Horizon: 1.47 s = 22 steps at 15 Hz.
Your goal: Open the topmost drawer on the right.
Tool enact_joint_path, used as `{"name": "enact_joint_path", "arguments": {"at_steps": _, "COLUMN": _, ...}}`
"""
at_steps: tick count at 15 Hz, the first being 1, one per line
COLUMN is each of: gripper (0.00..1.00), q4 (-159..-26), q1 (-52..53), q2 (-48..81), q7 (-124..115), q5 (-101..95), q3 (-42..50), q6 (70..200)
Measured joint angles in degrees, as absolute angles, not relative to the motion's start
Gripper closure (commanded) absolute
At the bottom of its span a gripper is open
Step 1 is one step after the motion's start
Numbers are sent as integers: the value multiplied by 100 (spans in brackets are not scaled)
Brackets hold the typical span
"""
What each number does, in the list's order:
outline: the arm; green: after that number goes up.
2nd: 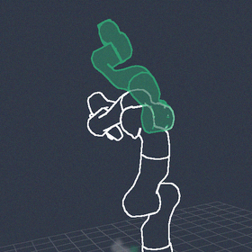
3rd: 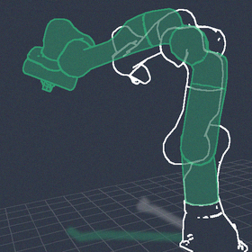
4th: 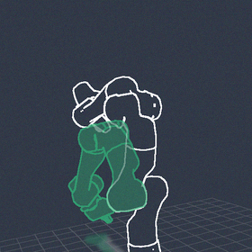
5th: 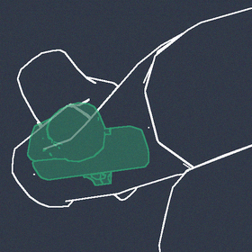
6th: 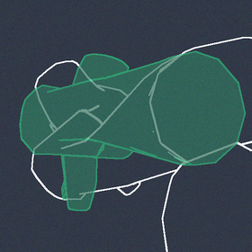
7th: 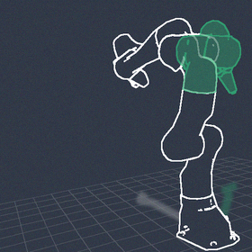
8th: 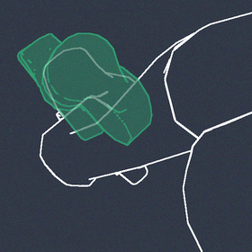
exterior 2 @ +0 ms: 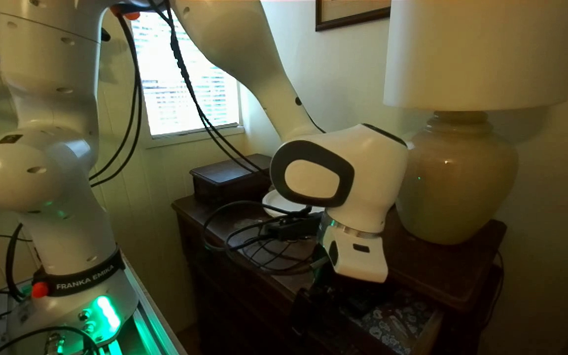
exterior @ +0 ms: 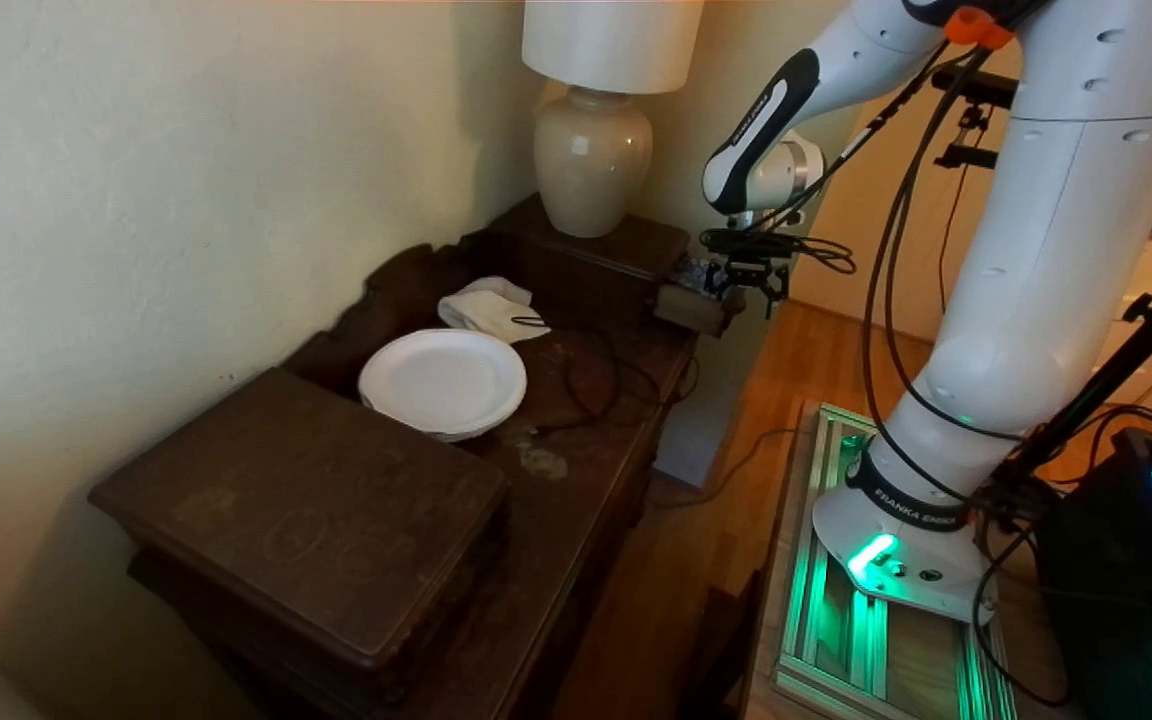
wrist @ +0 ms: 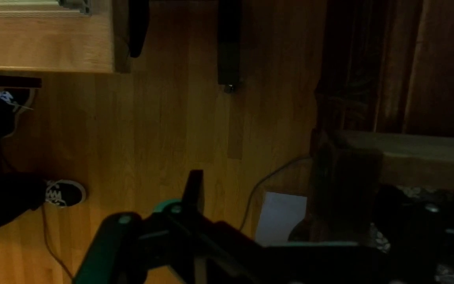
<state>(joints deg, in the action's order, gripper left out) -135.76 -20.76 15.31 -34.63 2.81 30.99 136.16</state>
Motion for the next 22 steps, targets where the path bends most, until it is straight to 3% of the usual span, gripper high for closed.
{"name": "enact_joint_path", "arguments": {"at_steps": 15, "gripper": 0, "q4": -14322, "q1": -1829, "q2": 1103, "q7": -4640, "q5": -958, "q3": 3184, "q6": 14755}}
{"name": "enact_joint_path", "arguments": {"at_steps": 22, "gripper": 0, "q4": -14883, "q1": -1577, "q2": 981, "q7": -5482, "q5": -2034, "q3": 3547, "q6": 15937}}
